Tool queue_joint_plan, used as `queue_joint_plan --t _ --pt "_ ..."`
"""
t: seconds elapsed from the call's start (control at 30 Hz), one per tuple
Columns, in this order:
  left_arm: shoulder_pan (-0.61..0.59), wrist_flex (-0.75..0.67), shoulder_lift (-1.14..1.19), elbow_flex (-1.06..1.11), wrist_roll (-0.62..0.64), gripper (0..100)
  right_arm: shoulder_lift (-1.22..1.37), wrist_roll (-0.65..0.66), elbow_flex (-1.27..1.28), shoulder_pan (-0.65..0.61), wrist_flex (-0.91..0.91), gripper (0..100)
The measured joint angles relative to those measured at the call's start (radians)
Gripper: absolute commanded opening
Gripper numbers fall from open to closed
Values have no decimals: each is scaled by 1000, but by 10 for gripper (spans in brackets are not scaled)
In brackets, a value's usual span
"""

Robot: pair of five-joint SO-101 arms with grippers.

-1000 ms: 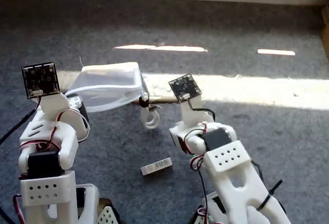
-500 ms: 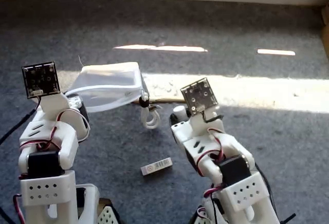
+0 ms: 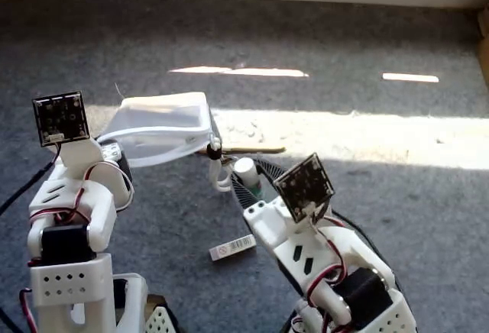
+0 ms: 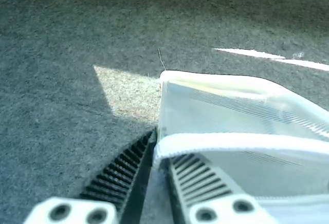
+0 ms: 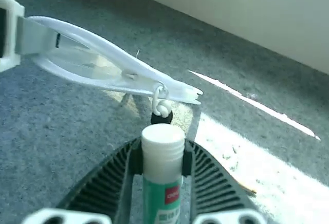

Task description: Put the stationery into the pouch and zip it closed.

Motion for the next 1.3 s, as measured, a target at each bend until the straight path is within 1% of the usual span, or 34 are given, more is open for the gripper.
queue_joint_plan --t 0.17,0.57,0.73,1.07,1.17,1.3 --pt "0 0 0 0 0 7 -54 0 0 -87 -78 33" --pt "0 0 0 0 0 7 -61 0 0 -269 -374 33" --pt "0 0 0 0 0 7 -63 0 60 -270 -569 33" --pt "0 0 0 0 0 7 -60 0 373 -270 -1088 33" --pt "0 0 0 0 0 7 -51 0 408 -270 -1177 33" --pt "0 0 0 0 0 7 63 0 407 -270 -1258 33"
